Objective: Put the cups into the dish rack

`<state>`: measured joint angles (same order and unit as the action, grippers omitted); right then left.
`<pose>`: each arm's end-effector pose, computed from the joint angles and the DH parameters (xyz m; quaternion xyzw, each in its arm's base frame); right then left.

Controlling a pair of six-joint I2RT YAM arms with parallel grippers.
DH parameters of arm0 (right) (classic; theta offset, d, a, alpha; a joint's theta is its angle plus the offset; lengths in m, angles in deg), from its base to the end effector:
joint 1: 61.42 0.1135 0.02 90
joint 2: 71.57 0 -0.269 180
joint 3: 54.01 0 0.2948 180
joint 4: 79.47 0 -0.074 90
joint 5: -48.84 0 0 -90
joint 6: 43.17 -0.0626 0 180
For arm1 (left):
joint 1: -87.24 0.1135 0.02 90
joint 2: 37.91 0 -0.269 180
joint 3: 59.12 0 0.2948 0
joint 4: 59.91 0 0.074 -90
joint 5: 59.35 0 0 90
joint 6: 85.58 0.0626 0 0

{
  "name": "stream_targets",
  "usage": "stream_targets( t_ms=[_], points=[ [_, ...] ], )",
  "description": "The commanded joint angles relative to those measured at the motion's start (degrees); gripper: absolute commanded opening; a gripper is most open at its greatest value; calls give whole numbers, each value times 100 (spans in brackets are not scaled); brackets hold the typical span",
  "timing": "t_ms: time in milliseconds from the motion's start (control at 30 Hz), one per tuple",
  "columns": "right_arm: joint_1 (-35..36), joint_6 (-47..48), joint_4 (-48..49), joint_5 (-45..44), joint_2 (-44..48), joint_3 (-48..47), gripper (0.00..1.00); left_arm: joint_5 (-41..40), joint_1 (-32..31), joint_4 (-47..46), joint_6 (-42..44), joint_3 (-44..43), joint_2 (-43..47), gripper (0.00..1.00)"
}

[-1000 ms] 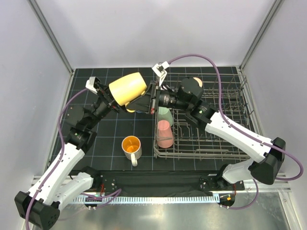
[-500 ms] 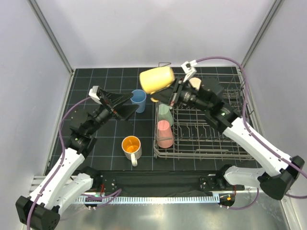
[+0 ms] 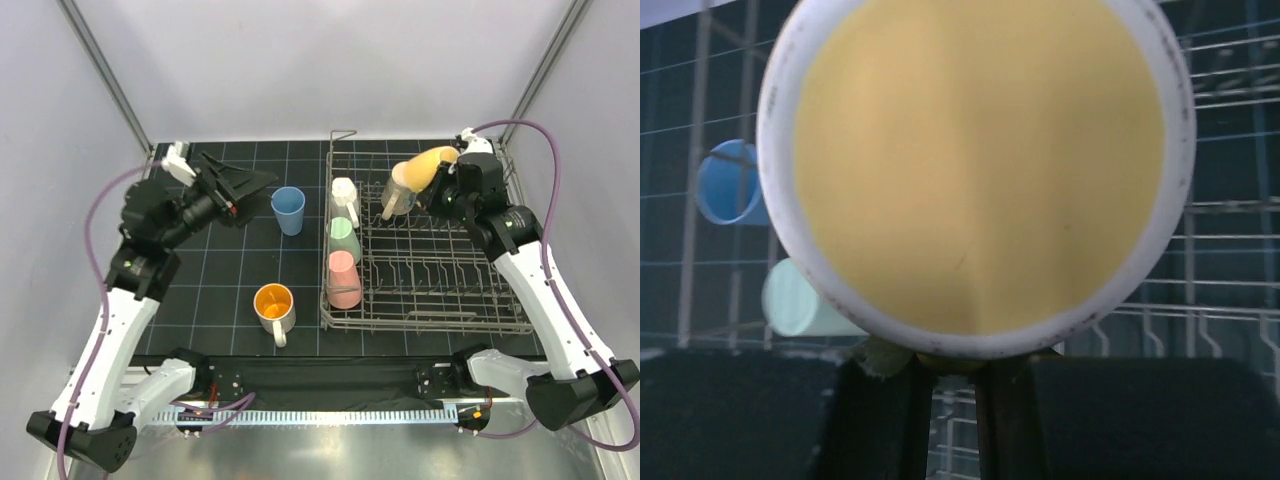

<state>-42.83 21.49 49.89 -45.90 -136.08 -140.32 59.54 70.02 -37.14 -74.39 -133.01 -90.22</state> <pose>0.2836 0.0899 0.4000 0.0716 0.8575 0.1571 0.4847 0.2379 -0.1054 0.4321 -0.2043 0.6836 -0.6229 0.3208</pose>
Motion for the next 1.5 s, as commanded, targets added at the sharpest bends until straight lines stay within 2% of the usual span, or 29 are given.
stream_targets(
  t_ms=[0, 133, 267, 400, 600, 700, 1267, 1467],
  points=[
    [-372, 661, 180, -967, -52, -190, 4, -75, 34, 1487, 2032, -1017, 116, 81],
    [-716, 873, 294, -1337, -439, -225, 4, -330, 25, 1980, 2815, -1360, 265, 81],
    [-936, 1084, 514, -1548, -931, -243, 4, -690, 34, 2386, 3431, -1546, 406, 86],
    [-1032, 1295, 1137, -1829, -1169, 82, 4, -1077, 34, 2738, 3925, -1590, 538, 89],
    [-1164, 1558, 1788, -1768, -1608, 188, 4, -1578, -19, 3159, 4513, -1713, 547, 90],
    [-1226, 1568, 1701, -1751, -1951, -31, 4, -1710, -19, 3230, 4567, -1704, 477, 91],
    [-1244, 1576, 2641, -1636, -2610, 460, 4, -1983, -133, 3494, 4874, -1950, 283, 92],
    [-1252, 1418, 2545, -1557, -2943, 373, 4, -2124, -124, 3573, 4936, -1985, 283, 92]
  ],
)
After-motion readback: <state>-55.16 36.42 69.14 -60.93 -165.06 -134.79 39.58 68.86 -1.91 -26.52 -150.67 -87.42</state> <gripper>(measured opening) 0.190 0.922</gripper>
